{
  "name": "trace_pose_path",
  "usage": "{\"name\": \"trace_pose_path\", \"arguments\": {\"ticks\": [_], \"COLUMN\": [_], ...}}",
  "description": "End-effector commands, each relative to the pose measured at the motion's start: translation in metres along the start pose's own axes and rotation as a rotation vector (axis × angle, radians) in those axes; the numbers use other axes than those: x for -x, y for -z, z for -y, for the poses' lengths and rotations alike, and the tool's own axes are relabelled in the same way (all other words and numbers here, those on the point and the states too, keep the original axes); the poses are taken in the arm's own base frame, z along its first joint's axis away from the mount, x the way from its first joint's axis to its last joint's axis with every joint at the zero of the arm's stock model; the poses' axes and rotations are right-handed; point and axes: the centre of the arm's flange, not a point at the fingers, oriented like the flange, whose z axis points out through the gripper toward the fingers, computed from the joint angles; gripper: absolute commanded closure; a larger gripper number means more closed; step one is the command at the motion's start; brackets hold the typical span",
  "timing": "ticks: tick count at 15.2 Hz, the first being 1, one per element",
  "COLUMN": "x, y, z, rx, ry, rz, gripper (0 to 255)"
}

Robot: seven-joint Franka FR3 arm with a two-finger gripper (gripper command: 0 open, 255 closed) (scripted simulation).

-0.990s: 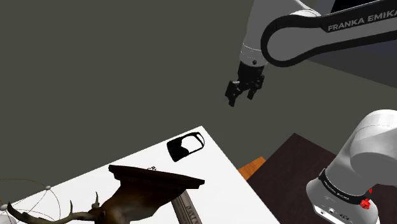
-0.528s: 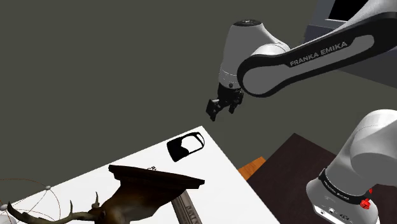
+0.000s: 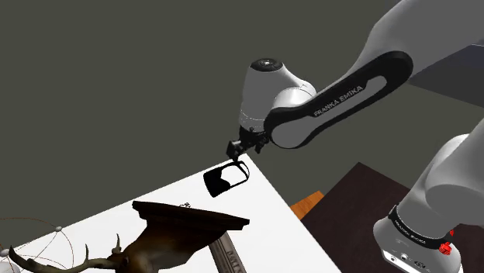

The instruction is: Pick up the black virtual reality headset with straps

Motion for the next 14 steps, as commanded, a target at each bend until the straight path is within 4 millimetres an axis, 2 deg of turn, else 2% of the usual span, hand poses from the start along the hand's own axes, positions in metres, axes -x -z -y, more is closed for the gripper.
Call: {"name": "trace_pose_path", "arguments": {"ticks": [1,10,14], "x": [-0.004,-0.023,-0.021], "y": [-0.020,-0.102,-0.120], "z": [0.020,0.100,0.102], "rx": [-0.005,-0.012,-0.012], "ry": [0.004,0.024,0.025], "rz": [-0.014,-0.073,-0.075], "gripper": [0,0,0]}}
